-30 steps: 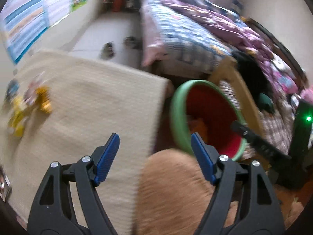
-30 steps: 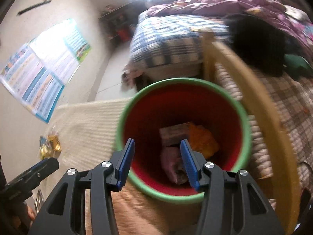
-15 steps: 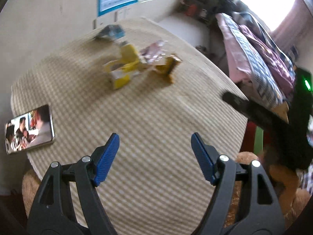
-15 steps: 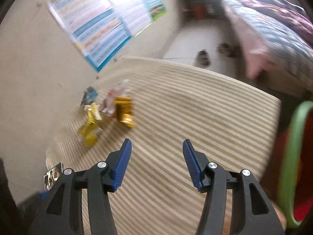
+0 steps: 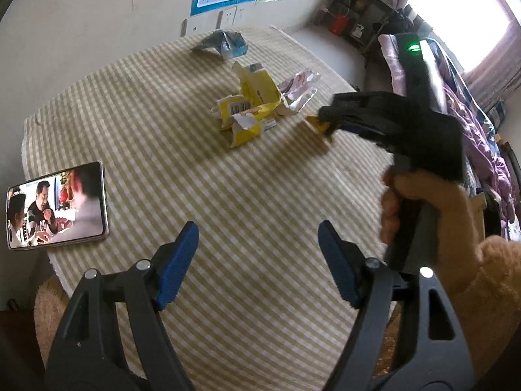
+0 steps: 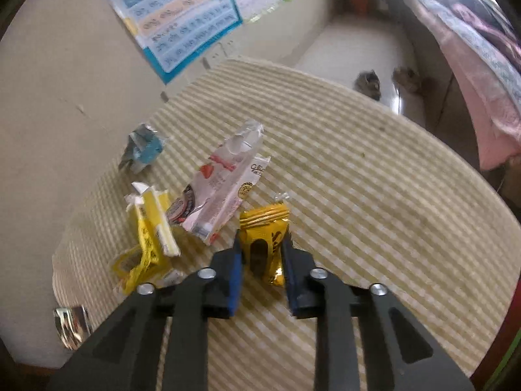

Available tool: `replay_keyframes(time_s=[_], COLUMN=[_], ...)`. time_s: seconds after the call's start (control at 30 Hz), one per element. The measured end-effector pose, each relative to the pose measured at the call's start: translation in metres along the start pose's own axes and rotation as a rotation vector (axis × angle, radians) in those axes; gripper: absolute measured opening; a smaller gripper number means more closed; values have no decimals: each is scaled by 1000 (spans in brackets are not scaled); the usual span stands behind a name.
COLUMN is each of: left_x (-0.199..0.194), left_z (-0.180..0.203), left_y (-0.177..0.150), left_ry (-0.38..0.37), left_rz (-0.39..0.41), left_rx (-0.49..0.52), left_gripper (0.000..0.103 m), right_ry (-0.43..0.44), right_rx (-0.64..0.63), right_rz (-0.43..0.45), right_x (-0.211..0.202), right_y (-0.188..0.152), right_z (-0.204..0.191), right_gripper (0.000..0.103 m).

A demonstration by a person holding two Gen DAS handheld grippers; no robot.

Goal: Collect trash
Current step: 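Return to the table and grasp the gold wrapper with the right tool, then grasp the yellow juice box with the left tool while the right tool holds the gold wrapper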

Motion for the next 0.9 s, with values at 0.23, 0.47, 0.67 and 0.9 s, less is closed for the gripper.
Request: replay_keyframes(time_s=[0.23, 0.47, 0.67, 0.9], left_x=[21, 64, 105, 88], left_z=[-10, -6, -5, -8], left_y=[26, 66, 73, 68], left_ry=[44, 78, 122, 122], left_rz=[38, 37, -34, -41], left_rx=[52, 153, 199, 181], left_gripper=[73, 73, 64, 36], right_ry=[95, 81, 102, 127], right_rx=[0, 107, 130, 119], right_rz=[-3, -81, -41, -43], right_x=[-75, -130, -138, -135], right_y=[-56, -143, -133, -135], right_z=[18, 53, 57, 52], right_gripper=[20, 20, 21, 22])
Point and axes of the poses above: each gripper's, at about its wrist camera, not at the fingertips, and x roughly the way its jaws point, z to its right, y to its top, the point moved 8 cm from there along x, roughly the way its jaws point, and after that the axes turned 14 degrees about z, right-handed, at the moved point
